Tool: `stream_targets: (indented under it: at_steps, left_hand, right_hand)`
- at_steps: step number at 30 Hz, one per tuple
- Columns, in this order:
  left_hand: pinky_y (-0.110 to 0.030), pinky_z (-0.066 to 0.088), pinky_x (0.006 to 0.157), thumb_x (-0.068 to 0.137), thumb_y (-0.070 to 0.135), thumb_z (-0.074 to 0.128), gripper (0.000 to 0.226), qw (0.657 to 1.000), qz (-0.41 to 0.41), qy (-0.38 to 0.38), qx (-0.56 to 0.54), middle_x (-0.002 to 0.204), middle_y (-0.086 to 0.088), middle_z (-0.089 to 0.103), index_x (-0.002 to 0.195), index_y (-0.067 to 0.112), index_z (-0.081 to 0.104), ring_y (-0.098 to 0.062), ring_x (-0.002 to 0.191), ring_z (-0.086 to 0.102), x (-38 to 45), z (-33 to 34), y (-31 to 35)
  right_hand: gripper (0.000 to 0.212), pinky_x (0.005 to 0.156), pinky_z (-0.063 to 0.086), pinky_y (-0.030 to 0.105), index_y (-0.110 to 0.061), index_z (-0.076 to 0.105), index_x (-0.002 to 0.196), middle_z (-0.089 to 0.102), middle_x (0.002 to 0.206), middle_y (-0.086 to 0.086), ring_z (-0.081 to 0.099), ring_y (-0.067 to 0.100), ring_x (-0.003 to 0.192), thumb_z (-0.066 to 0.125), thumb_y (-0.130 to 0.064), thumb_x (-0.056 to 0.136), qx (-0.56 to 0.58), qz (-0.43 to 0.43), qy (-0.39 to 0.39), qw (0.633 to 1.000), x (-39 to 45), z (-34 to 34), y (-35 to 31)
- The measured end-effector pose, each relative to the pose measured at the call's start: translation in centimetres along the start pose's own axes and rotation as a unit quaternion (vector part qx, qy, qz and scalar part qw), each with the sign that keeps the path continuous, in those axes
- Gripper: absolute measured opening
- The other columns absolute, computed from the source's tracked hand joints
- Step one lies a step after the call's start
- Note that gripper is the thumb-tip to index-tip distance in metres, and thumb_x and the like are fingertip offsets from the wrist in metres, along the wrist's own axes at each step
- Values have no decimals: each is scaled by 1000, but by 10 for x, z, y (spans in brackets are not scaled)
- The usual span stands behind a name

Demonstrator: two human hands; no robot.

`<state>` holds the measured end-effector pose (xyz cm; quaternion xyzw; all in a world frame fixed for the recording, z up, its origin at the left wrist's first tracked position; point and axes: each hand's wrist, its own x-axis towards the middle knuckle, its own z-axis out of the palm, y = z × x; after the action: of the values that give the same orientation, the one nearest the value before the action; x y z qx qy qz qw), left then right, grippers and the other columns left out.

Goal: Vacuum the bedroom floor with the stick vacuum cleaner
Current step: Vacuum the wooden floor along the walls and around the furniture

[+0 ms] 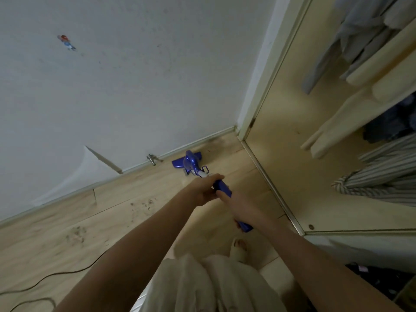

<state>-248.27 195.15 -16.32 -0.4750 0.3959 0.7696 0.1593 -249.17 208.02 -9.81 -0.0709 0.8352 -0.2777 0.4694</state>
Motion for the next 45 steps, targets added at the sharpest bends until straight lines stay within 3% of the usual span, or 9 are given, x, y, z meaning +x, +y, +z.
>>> stream_targets:
  at_steps: [3, 5, 10, 16, 22, 29, 36, 40, 45]
  left_hand:
    - [-28, 57, 62, 90, 13, 65, 15, 999, 31, 6, -35, 88, -17, 64, 89, 7, 50, -22, 76, 65, 3, -4, 13]
    - [-28, 57, 56, 90, 12, 65, 17, 996, 48, 19, -77, 91, -18, 61, 89, 5, 49, -23, 78, 64, 7, 1, 21]
    - [-30, 57, 68, 88, 16, 68, 20, 993, 66, 15, -100, 92, -17, 62, 95, 4, 53, -25, 82, 65, 19, 28, 41]
    - [-25, 54, 51, 85, 13, 71, 51, 986, 83, 68, -131, 91, -15, 61, 128, -1, 47, -21, 70, 66, 32, 53, 60]
    - [-27, 54, 55, 81, 24, 74, 60, 986, 78, 77, -123, 101, -14, 58, 130, 3, 46, -21, 77, 62, 32, 51, 61]
    - [-29, 55, 54, 85, 18, 71, 60, 988, 74, 58, -124, 100, -14, 58, 133, 0, 41, -23, 75, 64, 31, 72, 64]
    - [-37, 54, 75, 86, 14, 69, 46, 991, 39, 43, -121, 119, -22, 58, 121, 4, 41, -31, 100, 64, 28, 83, 53]
    - [-36, 54, 74, 86, 10, 67, 42, 991, 23, 47, -127, 105, -21, 61, 121, 0, 44, -29, 90, 64, 24, 97, 42]
    - [-37, 56, 81, 89, 13, 65, 19, 997, 31, 45, -60, 93, -16, 59, 88, 3, 49, -28, 91, 63, 14, 136, 31]
  right_hand:
    - [37, 57, 48, 31, -12, 50, 103, 54, 79, 4, 54, 16, 60, 42, -48, 99, -28, -34, 6, 999, 20, -4, -13]
    - [35, 52, 49, 29, -13, 49, 101, 55, 80, 5, 55, 17, 58, 42, -47, 99, -33, -40, -2, 999, 30, -13, -21]
    - [35, 42, 44, 25, -11, 48, 103, 55, 72, 6, 54, 16, 52, 40, -44, 101, -41, -46, -34, 997, 48, -60, -32]
    - [37, 43, 45, 26, -9, 48, 104, 56, 70, 7, 55, 17, 50, 40, -45, 101, -58, -49, -55, 996, 60, -93, -43]
    - [38, 45, 47, 25, -7, 50, 107, 58, 74, 6, 57, 16, 52, 40, -44, 101, -61, -68, -71, 993, 64, -94, -46]
    - [41, 50, 47, 27, -6, 50, 111, 57, 74, 7, 56, 16, 55, 40, -45, 101, -85, -61, -49, 993, 61, -114, -37]
    - [37, 47, 46, 28, -9, 47, 111, 56, 77, 9, 54, 18, 58, 38, -44, 102, -88, -45, -50, 994, 51, -118, -18]
    - [33, 45, 43, 28, -15, 45, 106, 55, 76, 7, 54, 18, 57, 37, -47, 101, -122, -34, -31, 991, 41, -121, -2]
    - [35, 41, 41, 22, -14, 49, 98, 55, 68, 4, 51, 12, 49, 40, -47, 100, -126, -40, -2, 991, 10, -155, 16]
